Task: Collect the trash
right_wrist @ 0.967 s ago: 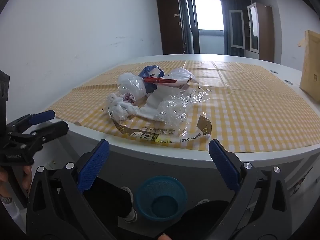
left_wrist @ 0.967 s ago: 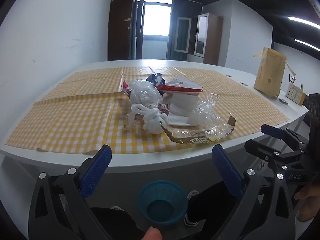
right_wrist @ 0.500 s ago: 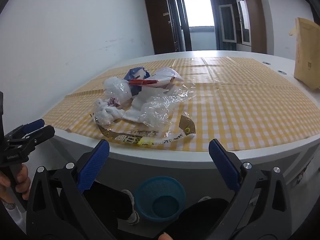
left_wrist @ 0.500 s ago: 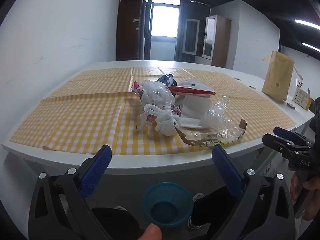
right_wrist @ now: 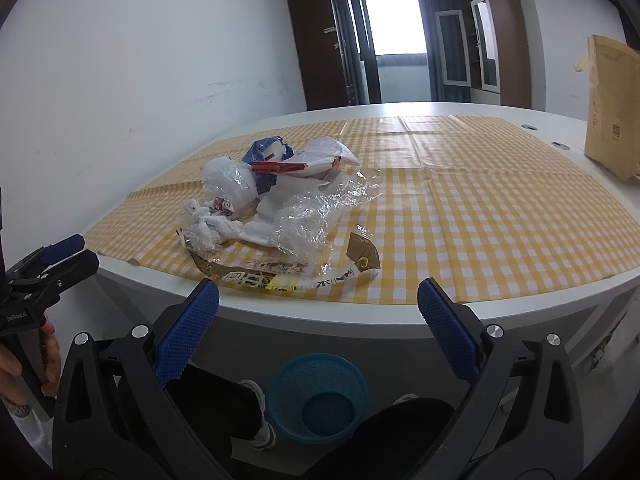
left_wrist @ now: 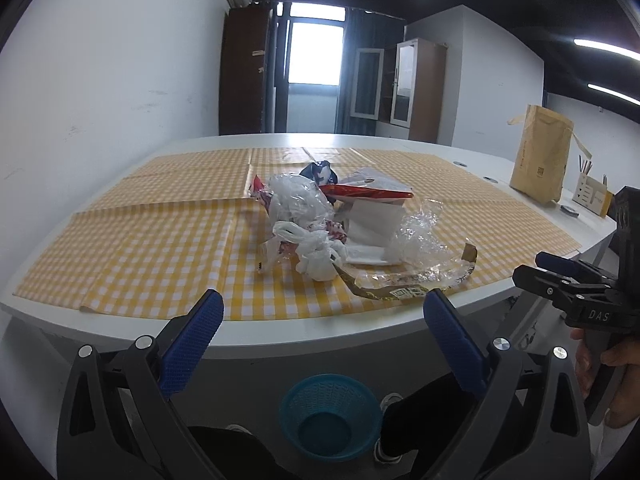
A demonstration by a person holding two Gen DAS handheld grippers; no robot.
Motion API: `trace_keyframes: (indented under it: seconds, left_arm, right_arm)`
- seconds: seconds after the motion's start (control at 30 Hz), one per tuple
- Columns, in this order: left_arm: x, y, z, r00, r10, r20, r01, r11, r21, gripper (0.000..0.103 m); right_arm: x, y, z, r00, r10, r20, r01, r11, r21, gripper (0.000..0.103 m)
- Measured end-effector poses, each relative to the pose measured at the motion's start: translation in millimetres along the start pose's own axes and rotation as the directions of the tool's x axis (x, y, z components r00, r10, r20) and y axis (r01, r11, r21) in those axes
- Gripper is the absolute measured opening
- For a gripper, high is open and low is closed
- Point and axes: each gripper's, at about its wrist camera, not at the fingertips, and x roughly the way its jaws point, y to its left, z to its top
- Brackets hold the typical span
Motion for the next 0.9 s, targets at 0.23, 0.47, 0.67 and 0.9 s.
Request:
trace_keyframes:
  seconds: [0.23, 0.47, 0.67, 0.9]
  left_arm:
    - [5.4, 0.3, -1.6, 1.0, -0.006, -0.015, 0.006, 1.0, 0.002, 0.098]
    - [7.0, 9.4, -2.1, 1.0, -0.026, 0.002, 0.026, 0.999, -0.042, 0.098]
    - [19.6, 15.1, -6.1, 0.999, -0.016, -0.034, 0.014, 0.998, -0.057, 0.097]
    - [18.8, 22.6, -7.5, 0.995, -0.092, -0.044, 0.087, 0.99, -0.11, 0.097]
  right_arm:
    - [2.4, -4.3, -2.4, 1.0, 0.004, -0.008, -0.003, 1.0, 0.009, 0.095]
    - [3.9, -5.8, -4.5, 1.0, 0.017, -0.013, -0.017, 1.0, 0.019, 0.095]
    - [3.0, -8.1, -3.7, 1.0, 0.01, -0.008, -0.01, 1.0, 0.023, 0.095]
    - [9.5, -12.1, -6.5, 1.0, -0.005, -0.021, 0.006, 0.999, 0.038, 0.09]
